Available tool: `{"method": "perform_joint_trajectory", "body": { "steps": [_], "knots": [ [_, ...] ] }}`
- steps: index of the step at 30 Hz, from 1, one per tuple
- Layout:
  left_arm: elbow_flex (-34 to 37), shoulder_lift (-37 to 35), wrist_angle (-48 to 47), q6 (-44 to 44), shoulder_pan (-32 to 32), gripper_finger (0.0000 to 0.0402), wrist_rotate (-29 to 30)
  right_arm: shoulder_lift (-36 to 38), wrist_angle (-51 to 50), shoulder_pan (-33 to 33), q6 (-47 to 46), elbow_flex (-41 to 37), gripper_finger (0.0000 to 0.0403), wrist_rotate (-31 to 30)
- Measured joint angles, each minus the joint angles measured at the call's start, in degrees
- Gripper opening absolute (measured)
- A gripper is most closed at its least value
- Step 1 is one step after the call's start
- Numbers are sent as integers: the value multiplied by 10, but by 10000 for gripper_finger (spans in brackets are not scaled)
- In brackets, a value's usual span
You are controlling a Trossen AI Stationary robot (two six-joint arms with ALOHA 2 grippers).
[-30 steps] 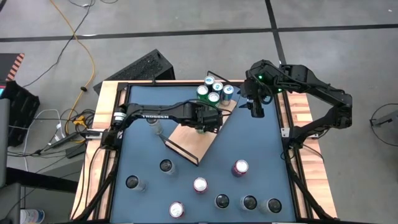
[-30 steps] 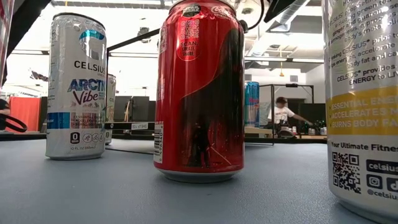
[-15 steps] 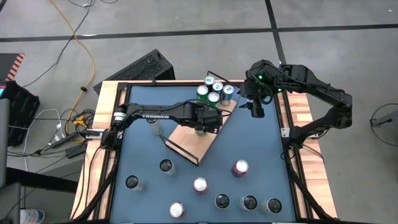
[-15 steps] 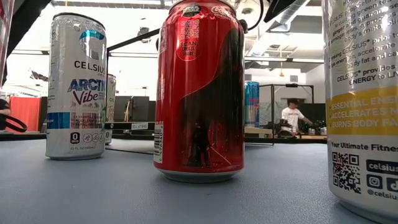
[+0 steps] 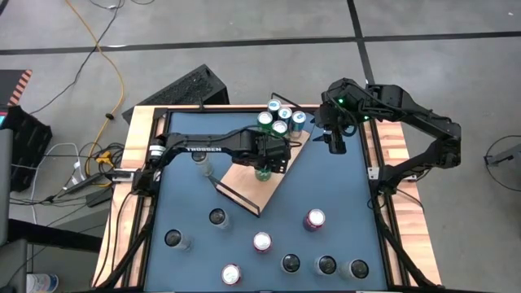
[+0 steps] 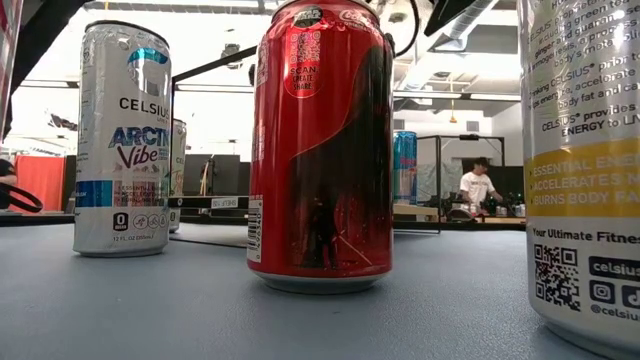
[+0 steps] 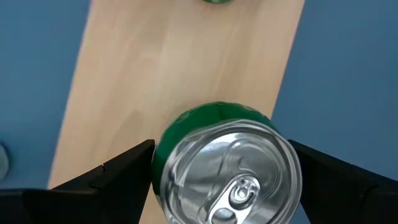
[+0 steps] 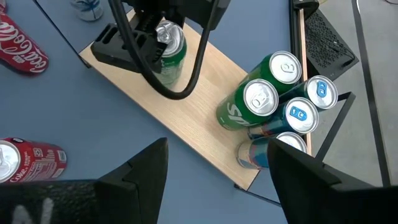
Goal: Place canned beverage on shelf
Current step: Put green soda can on the shelf aligned with the other green soda cans
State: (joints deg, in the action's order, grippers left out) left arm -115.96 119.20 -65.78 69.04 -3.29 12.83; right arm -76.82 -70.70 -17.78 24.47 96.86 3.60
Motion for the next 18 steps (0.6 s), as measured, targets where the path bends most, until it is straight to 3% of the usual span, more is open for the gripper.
{"method": "perform_joint_trajectory", "body": {
  "steps": [12, 18],
  "knots": [
    [0, 0, 7, -10, 15, 329, 65, 0, 0, -5, -6, 0, 259, 12],
    [0, 0, -4, -9, 14, 330, 67, -4, 8, -6, -4, 0, 259, 12]
  ]
}}
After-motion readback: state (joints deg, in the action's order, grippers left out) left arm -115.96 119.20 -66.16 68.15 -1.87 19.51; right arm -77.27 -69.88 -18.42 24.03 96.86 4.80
